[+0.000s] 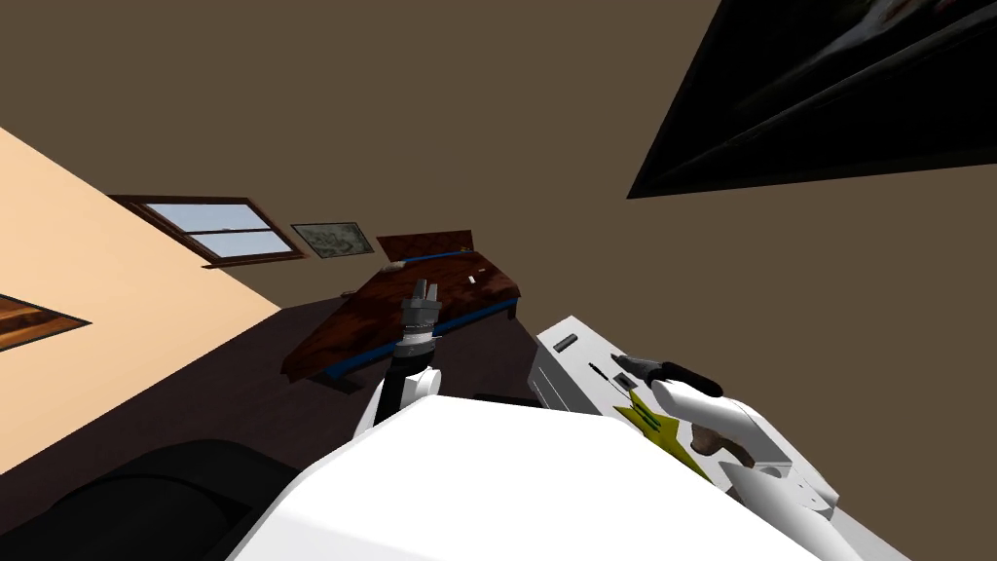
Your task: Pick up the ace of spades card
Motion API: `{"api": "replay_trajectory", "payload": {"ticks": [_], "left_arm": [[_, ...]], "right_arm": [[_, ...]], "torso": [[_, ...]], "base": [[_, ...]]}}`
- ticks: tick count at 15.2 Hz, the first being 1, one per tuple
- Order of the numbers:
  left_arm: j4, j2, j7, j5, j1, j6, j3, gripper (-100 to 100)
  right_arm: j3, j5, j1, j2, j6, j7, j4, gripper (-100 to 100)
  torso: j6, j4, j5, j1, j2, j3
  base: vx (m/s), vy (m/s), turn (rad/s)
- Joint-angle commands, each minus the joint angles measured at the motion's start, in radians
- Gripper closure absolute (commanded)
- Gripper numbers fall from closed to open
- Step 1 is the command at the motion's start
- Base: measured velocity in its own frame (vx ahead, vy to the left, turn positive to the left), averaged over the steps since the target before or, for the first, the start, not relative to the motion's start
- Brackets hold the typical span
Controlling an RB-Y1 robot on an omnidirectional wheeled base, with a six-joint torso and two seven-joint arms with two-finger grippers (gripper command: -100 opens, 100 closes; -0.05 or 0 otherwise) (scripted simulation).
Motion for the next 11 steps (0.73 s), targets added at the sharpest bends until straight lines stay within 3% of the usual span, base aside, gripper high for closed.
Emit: {"api": "replay_trajectory", "payload": {"ticks": [1,2,4,5,7,8,10,11], "left_arm": [[0.000,0.000,0.000,0.000,0.000,0.000,0.000,0],[0.000,0.000,0.000,0.000,0.000,0.000,0.000,0],[0.000,0.000,0.000,0.000,0.000,0.000,0.000,0],[0.000,0.000,0.000,0.000,0.000,0.000,0.000,0],[0.000,0.000,0.000,0.000,0.000,0.000,0.000,0],[0.000,0.000,0.000,0.000,0.000,0.000,0.000,0],[0.000,0.000,0.000,0.000,0.000,0.000,0.000,0],[0.000,0.000,0.000,0.000,0.000,0.000,0.000,0]], "right_arm": [[0.000,0.000,0.000,0.002,0.007,-0.028,0.006,-100],[-0.010,-0.018,-0.009,-0.004,0.056,-0.066,0.027,-100],[-0.010,-0.018,-0.009,-0.004,0.056,-0.090,0.027,-100],[-0.021,-0.035,-0.017,-0.010,0.099,-0.121,0.048,-100],[-0.021,-0.035,-0.017,-0.010,0.104,-0.149,0.048,-100],[-0.030,-0.052,-0.024,-0.016,0.141,-0.176,0.068,-100],[-0.030,-0.052,-0.024,-0.016,0.149,-0.206,0.068,-100],[-0.039,-0.067,-0.031,-0.021,0.191,-0.235,0.087,-100]], "torso": [[0.000,0.000,0.000,0.000,0.000,0.000],[0.000,0.000,0.000,0.001,0.000,0.000],[0.000,0.000,0.000,0.000,-0.001,0.000],[0.000,0.000,0.000,0.001,-0.001,0.000],[0.000,0.000,0.000,0.000,0.000,0.000],[0.000,0.000,0.000,0.000,0.000,0.000],[0.000,0.000,0.000,0.000,0.000,0.000],[0.000,0.000,0.000,0.000,0.000,0.000]], "base": [[-0.007,-0.012,-0.005],[-0.012,-0.011,0.122],[-0.013,-0.018,0.090],[-0.016,-0.019,0.107],[-0.017,-0.024,0.084],[-0.020,-0.020,0.098],[-0.017,-0.021,0.075],[-0.016,-0.019,0.096]]}}
